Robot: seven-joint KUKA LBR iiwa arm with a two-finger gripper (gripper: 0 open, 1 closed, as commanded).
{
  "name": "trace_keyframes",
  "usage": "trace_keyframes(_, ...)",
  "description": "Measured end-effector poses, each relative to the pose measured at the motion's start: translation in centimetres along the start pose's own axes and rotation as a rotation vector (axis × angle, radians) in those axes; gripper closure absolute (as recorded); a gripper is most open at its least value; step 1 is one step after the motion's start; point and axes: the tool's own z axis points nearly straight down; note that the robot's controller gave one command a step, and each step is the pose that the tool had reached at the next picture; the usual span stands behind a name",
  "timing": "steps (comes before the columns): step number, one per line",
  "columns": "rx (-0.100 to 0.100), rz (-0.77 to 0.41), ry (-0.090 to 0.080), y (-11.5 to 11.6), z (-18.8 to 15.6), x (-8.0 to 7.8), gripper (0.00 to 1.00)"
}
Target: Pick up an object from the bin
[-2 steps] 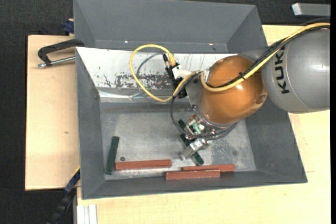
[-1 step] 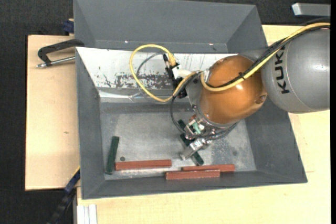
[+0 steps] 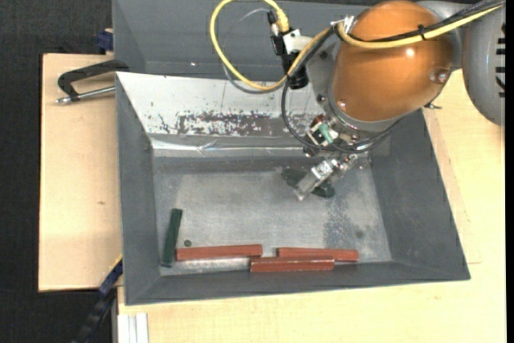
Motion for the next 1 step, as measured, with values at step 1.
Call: trace_keyframes(1,-0.001,0.0,0.0,0.02,0.03,-0.01,1.0)
